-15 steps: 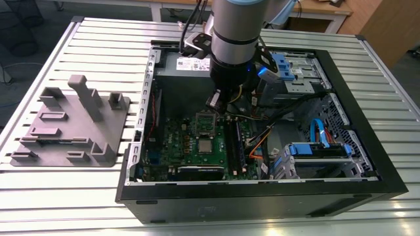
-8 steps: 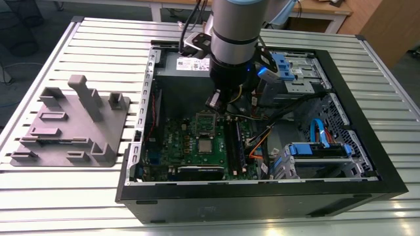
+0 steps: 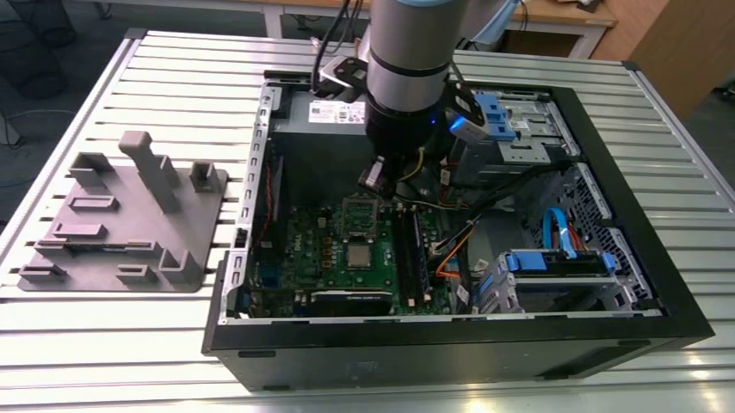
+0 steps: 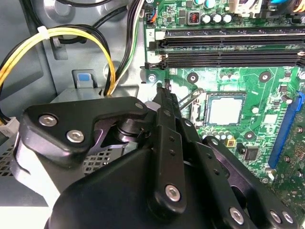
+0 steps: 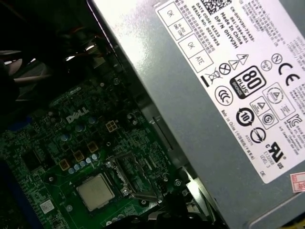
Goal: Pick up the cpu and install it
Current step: 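Close the cpu cover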
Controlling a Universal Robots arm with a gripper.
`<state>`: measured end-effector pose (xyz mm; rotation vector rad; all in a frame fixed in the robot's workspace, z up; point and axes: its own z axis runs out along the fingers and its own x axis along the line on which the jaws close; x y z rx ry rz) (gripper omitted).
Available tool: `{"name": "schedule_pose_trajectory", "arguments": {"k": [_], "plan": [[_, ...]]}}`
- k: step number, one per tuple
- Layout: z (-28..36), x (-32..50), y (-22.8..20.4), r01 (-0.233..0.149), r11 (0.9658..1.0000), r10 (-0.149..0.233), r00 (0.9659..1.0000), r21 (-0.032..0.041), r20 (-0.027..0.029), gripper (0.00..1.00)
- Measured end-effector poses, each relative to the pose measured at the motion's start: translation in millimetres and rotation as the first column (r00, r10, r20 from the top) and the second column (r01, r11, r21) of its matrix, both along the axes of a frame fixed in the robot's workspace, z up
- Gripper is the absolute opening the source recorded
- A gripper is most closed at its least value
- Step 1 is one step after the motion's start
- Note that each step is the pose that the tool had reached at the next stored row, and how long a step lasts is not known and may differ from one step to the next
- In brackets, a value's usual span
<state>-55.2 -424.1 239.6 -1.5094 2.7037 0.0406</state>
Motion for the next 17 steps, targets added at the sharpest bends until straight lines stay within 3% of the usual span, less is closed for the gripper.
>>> {"name": "schedule_pose_trajectory", "arguments": {"k": [9,17], "plan": [[1.2,-2.8,-0.7,-0.002,1.0,0.002,1.0,-0.0014,0.0062,0.11],[1.7,-3.6,-2.3,-0.002,1.0,0.002,1.0,-0.0026,0.0072,0.11]]}}
